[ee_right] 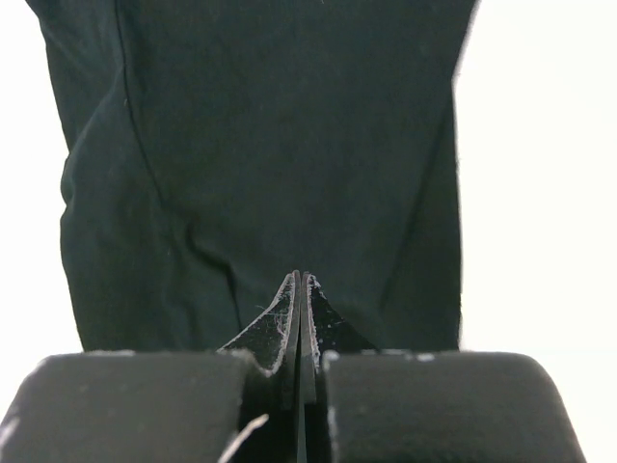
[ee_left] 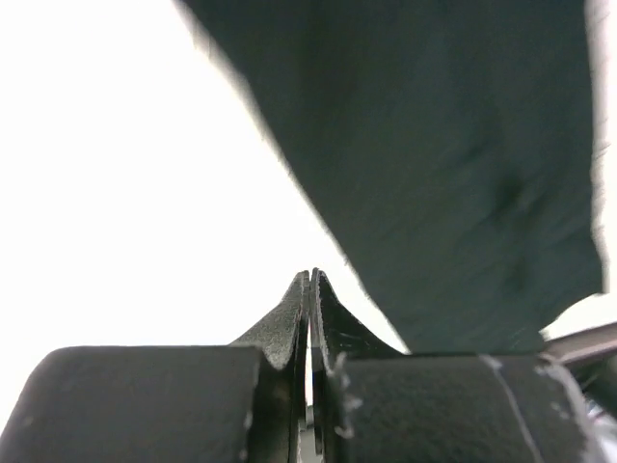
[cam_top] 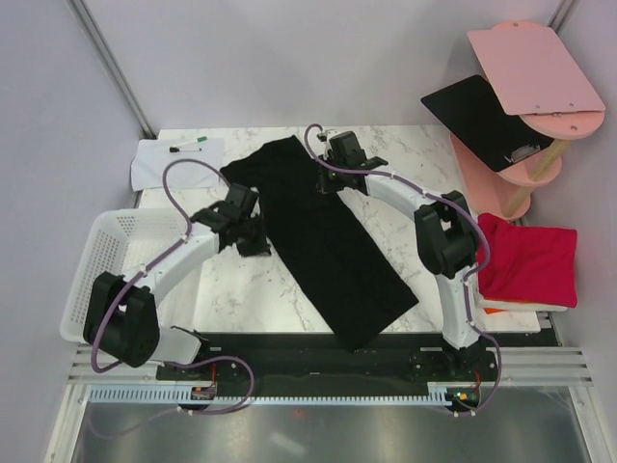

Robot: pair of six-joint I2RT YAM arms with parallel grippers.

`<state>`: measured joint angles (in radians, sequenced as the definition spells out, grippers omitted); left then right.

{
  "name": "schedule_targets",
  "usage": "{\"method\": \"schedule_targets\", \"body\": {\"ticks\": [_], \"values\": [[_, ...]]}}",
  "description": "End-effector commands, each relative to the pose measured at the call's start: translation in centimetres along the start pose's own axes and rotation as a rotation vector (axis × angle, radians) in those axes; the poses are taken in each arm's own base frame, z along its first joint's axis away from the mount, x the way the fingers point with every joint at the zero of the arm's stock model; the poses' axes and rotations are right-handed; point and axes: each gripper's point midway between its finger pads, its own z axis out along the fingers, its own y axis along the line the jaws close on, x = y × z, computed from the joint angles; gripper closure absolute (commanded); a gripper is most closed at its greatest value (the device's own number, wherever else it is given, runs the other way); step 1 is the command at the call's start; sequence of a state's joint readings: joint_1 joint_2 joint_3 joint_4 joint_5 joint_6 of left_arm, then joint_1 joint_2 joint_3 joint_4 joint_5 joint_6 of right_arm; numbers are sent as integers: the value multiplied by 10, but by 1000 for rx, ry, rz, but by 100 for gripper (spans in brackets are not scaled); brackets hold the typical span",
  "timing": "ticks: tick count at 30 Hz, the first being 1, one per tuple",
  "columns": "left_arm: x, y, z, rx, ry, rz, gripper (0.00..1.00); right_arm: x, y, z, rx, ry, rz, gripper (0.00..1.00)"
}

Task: Fold and stack the t-shirts
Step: Rotate the tshirt 90 degrees

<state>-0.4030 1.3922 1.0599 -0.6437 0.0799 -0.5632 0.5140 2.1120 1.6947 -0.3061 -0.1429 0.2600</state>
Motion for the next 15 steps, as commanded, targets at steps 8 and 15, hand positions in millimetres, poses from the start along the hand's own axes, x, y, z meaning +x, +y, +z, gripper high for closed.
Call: {"method": "schedule_targets", "body": {"ticks": [8, 15], "values": [[99, -8, 24, 107, 100, -90, 98, -39, -5, 68, 19, -50, -55, 100], [105, -19, 26, 160, 114, -56, 98, -10, -50, 107, 197, 35, -22, 100]]}}
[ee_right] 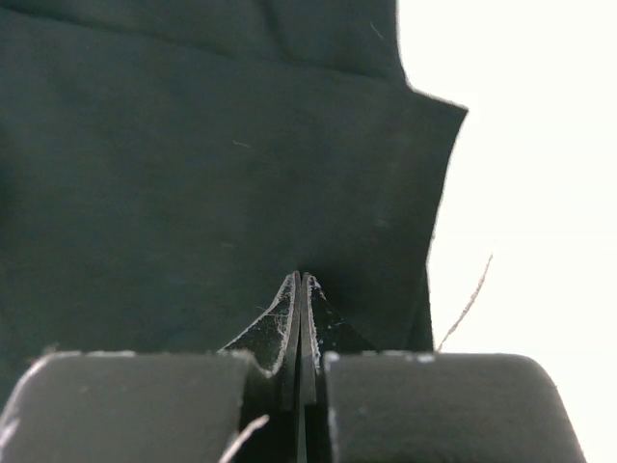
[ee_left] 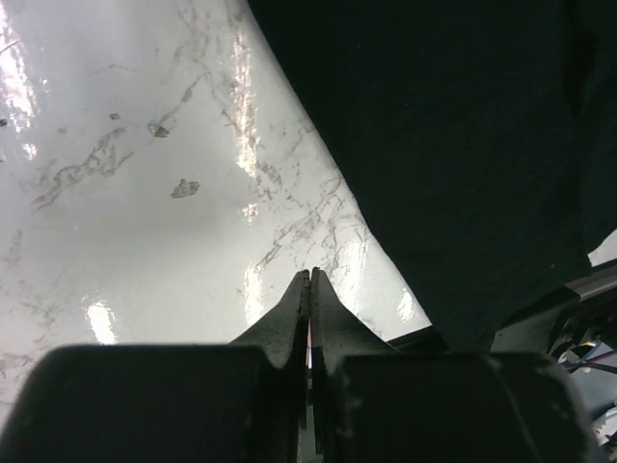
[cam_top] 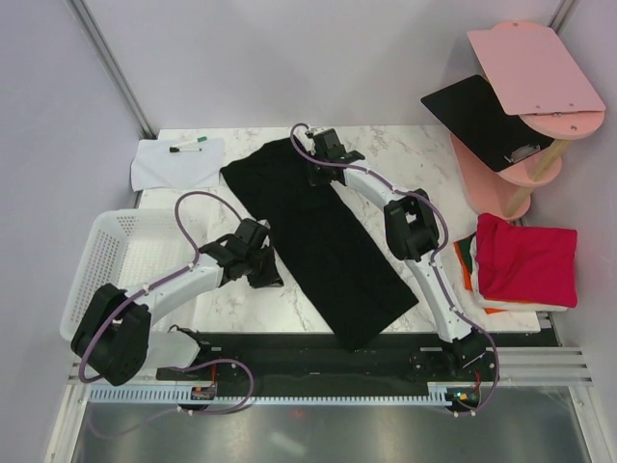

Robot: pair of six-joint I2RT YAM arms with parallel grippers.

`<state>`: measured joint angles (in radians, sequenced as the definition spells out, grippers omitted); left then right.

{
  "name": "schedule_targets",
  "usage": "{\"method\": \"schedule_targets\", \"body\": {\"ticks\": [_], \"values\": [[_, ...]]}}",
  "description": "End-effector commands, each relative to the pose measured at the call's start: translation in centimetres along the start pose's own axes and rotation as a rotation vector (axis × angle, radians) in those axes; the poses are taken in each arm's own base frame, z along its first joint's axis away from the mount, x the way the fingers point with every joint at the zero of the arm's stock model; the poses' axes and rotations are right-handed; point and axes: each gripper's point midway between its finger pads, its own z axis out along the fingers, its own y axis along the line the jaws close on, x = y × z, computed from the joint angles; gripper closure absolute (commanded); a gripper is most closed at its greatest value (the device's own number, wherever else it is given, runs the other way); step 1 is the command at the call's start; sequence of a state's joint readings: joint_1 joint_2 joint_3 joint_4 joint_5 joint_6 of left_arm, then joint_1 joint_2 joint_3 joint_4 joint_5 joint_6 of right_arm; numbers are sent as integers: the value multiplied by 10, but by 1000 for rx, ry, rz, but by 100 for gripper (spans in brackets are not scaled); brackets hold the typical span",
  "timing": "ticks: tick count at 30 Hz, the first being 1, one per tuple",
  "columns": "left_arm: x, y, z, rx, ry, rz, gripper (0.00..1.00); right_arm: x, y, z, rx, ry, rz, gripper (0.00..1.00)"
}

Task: Fold and stack the t-shirts
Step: Rotate the tshirt 90 degrees

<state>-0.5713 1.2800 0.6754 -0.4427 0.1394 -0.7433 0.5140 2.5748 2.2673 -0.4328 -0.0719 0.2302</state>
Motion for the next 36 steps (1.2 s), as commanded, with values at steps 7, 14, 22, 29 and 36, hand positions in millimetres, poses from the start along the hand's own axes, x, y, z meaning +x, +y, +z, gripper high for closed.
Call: {"method": "schedule_targets", "body": {"ticks": [7, 14, 22, 29, 36], "values": [[-17, -67, -6, 207, -56, 76, 98, 14, -86, 2, 239, 46, 117, 100], [14, -125, 37, 231, 43, 164, 98, 14, -136, -12, 312, 49, 173, 100], [57, -124, 94, 123, 190, 163, 98, 17, -171, -21, 364, 51, 227, 100], [51, -71, 75, -74, 120, 135, 98, 24, -195, -29, 415, 65, 260, 100], [30, -45, 54, -155, 79, 96, 98, 38, -210, -38, 437, 95, 297, 100]]}}
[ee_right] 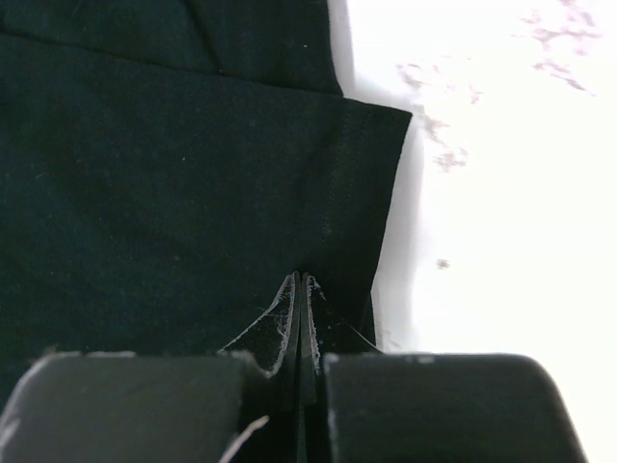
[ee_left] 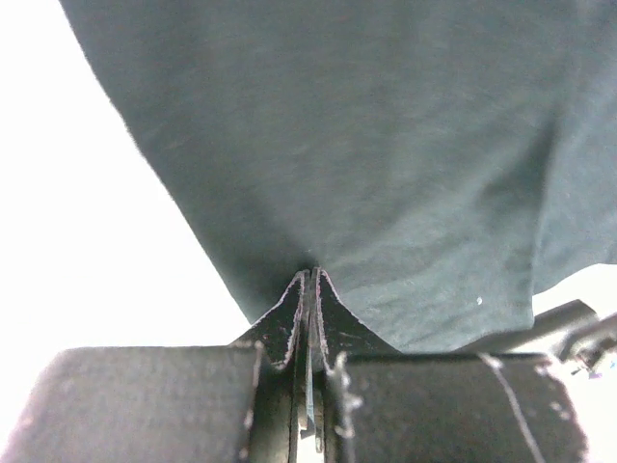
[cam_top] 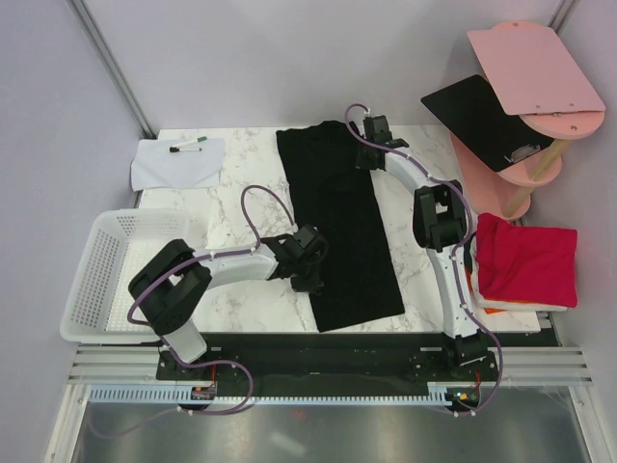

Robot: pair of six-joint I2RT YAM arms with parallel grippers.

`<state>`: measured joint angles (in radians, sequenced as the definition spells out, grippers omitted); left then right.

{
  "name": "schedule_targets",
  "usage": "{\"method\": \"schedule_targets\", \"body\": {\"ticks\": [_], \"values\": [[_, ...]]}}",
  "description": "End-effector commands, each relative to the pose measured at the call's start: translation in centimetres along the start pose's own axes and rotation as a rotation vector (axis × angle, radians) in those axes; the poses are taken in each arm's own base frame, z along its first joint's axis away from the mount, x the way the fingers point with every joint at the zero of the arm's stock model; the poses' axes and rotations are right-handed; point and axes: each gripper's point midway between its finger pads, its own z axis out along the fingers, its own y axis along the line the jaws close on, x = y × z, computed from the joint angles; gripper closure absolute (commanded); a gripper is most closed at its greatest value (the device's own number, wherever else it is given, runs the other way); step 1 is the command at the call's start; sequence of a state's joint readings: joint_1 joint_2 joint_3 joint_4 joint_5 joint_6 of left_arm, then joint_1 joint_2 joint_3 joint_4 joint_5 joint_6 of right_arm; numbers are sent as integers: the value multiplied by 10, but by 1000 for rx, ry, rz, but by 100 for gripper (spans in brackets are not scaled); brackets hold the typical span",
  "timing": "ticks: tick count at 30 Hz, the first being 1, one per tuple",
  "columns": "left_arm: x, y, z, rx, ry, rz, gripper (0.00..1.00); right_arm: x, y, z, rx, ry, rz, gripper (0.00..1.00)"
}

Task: Fold and stack the t-shirts
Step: Rotate the tshirt 90 degrees

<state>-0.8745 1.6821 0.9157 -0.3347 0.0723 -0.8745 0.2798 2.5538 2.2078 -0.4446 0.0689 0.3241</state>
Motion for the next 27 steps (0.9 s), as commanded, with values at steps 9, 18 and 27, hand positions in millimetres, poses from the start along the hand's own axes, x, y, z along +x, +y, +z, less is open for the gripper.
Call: {"method": "schedule_targets", "body": {"ticks": [9, 18, 27], "values": [[-12, 57, -33, -192, -80, -25, 98, 35, -54, -15, 129, 119, 25, 100], [-53, -4, -105, 87, -323, 117, 42, -27, -10, -128, -110, -122, 25, 41], [-19, 33, -77, -5, -216, 2, 21, 71, -30, -242, -141, -29, 124, 4]]}}
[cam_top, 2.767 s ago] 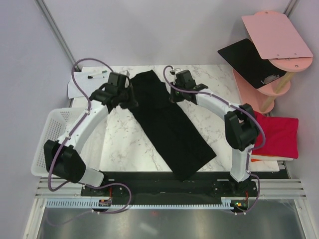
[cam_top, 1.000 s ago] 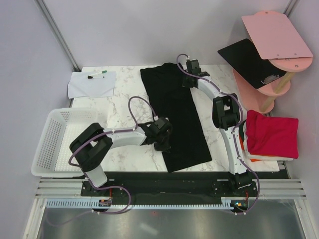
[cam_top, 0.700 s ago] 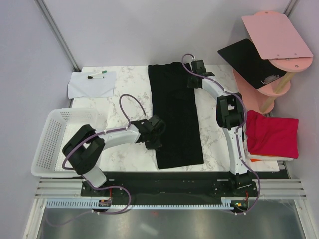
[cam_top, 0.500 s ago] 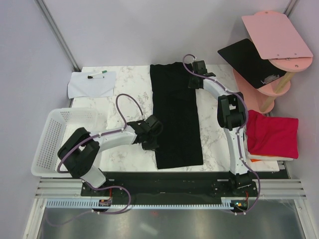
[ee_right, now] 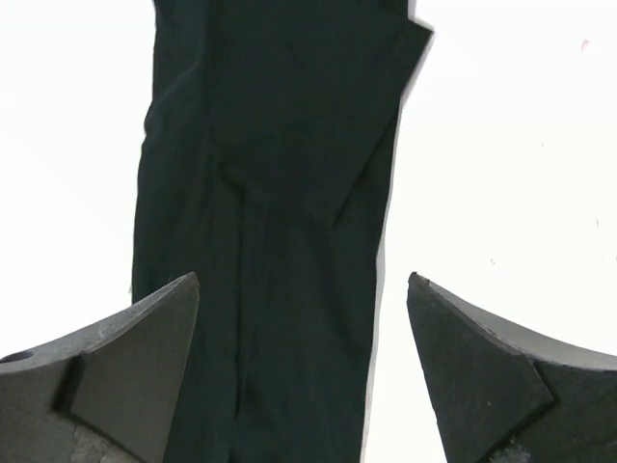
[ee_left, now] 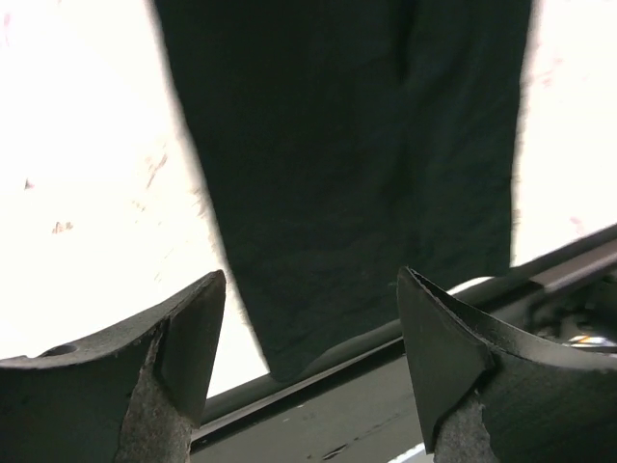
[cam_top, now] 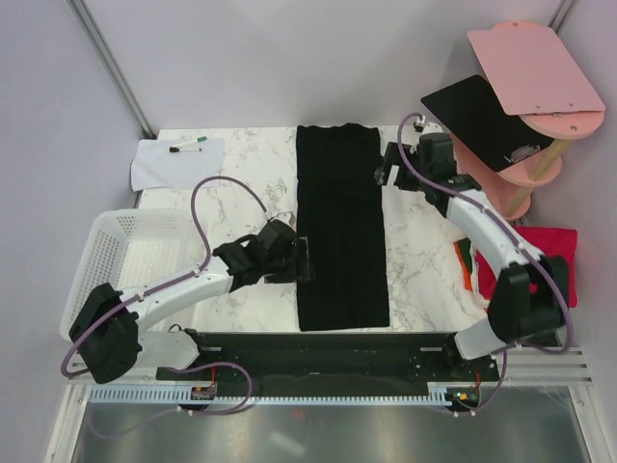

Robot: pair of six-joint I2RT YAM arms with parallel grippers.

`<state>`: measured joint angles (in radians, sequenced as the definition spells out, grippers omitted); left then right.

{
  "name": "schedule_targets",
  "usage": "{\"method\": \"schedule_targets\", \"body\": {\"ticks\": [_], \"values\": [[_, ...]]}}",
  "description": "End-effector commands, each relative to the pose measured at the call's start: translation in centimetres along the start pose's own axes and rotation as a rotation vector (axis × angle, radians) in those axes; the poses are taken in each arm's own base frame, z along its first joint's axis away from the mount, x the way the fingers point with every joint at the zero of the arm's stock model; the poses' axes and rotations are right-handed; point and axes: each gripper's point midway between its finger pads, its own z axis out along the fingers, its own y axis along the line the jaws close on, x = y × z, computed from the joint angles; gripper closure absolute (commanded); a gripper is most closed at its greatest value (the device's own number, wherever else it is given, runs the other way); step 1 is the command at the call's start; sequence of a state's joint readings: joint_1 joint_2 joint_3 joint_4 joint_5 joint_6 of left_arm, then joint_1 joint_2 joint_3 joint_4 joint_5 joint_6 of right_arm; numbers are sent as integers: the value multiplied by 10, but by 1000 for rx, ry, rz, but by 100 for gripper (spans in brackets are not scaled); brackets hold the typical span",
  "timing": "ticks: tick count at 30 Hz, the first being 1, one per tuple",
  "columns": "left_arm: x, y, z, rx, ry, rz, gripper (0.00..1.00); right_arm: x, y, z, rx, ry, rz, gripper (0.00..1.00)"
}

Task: Fold and stack the t-shirts
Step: Rotate the tshirt 90 degrees

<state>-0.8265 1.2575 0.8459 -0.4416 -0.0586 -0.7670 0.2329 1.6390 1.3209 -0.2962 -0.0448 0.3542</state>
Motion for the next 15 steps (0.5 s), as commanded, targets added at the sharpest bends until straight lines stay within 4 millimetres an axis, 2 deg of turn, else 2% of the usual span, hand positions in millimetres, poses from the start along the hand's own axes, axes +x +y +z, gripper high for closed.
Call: {"method": "schedule_targets", "body": {"ticks": [1, 2, 3, 4, 5, 6, 7, 8, 9, 10, 13, 15], "values": [[31, 28, 16, -85, 70, -74, 22, 66, -9, -44, -22, 93, 86, 5], [43, 38, 18, -106, 90, -81, 22, 79, -11, -51, -25, 110, 105, 6], [46, 41, 19, -112, 95, -90, 23, 108, -20, -56, -9, 159, 126, 6], [48, 40, 19, -101, 94, -102, 23, 114, -18, -71, -23, 157, 138, 8], [57, 47, 20, -107, 110, -108, 23, 123, -18, -78, -36, 166, 156, 10], [62, 46, 20, -94, 122, -128, 23, 148, -23, -83, -27, 209, 190, 10], [61, 41, 20, -61, 111, -139, 24, 153, -23, -95, -31, 209, 204, 12], [71, 47, 22, -58, 124, -150, 25, 162, -23, -101, -39, 225, 224, 13], [78, 43, 21, -28, 148, -174, 25, 179, -27, -106, -31, 258, 238, 14], [80, 42, 20, -9, 150, -186, 25, 188, -28, -116, -24, 275, 250, 14], [94, 47, 21, 19, 168, -212, 27, 218, -33, -132, -23, 330, 292, 17], [97, 48, 20, 22, 173, -219, 27, 240, -35, -142, -25, 382, 310, 19]]}}
